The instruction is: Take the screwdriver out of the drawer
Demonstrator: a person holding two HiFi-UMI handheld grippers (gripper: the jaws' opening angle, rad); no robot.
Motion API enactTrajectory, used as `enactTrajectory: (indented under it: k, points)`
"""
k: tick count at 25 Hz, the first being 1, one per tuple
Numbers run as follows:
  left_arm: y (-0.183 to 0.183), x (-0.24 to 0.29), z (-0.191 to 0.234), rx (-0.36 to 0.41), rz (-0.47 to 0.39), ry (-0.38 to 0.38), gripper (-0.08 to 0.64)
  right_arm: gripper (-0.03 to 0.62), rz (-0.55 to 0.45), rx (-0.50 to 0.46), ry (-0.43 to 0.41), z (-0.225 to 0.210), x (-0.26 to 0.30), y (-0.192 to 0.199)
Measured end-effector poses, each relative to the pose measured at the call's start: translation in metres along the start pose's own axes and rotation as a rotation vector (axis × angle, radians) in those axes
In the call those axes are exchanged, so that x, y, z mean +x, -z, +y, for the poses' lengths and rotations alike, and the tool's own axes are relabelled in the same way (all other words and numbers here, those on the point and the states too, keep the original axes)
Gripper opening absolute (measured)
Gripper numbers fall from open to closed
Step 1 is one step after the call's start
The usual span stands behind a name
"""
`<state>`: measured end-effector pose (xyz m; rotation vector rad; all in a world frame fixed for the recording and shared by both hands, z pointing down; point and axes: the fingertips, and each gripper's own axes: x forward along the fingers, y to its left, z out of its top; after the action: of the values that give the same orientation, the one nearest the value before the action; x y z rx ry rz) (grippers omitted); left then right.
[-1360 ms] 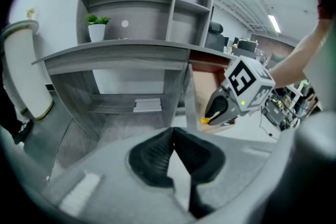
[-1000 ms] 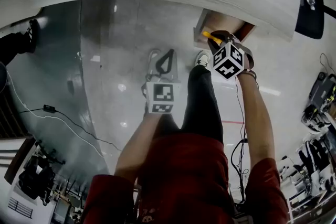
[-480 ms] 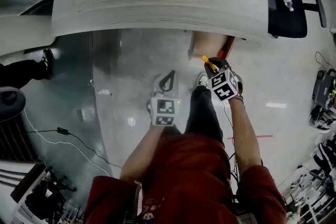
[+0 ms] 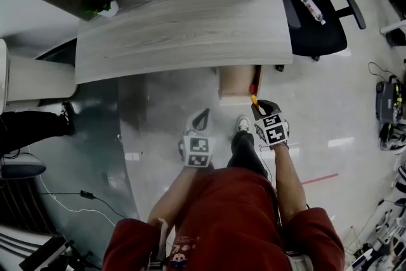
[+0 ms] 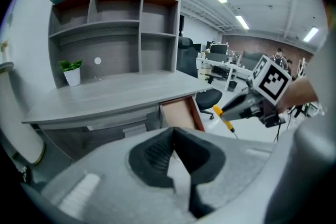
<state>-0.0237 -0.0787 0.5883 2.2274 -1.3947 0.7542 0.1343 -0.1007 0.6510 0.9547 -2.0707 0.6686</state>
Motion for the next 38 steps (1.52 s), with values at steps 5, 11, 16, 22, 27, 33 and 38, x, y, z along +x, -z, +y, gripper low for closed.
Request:
enactTrajectory:
  k: [5,11,16,22,27,33,38]
  points:
    - [-0.029,-0.009,-0.014,0.025,-0.031,0.027,-0.003,0.066,-0.097,0.239,0.054,-0.02,-0.045,-0.002]
    - [-0.062,-0.025,-0.027,0.041,-0.075,0.034,-0.003,0.066,-0.218,0.374,0.087,-0.018,-0.096,-0.024]
    - [-0.089,-0.041,-0.018,0.04,-0.128,0.009,-0.003,0.066,-0.301,0.389,0.089,-0.012,-0.12,-0.058]
    - [-0.112,-0.062,-0.005,0.047,-0.186,-0.036,-0.003,0.066,-0.375,0.352,0.101,-0.004,-0.142,-0.093]
    - [-0.131,-0.081,0.011,0.033,-0.245,-0.082,-0.003,0.067,-0.532,0.285,0.111,0.005,-0.165,-0.129]
    - [-0.141,-0.102,0.028,0.013,-0.295,-0.121,-0.003,0.067,-0.56,0.222,0.136,0.016,-0.17,-0.142]
    - [-0.137,-0.103,0.035,0.0,-0.288,-0.136,-0.003,0.067,-0.548,0.204,0.134,0.019,-0.164,-0.147]
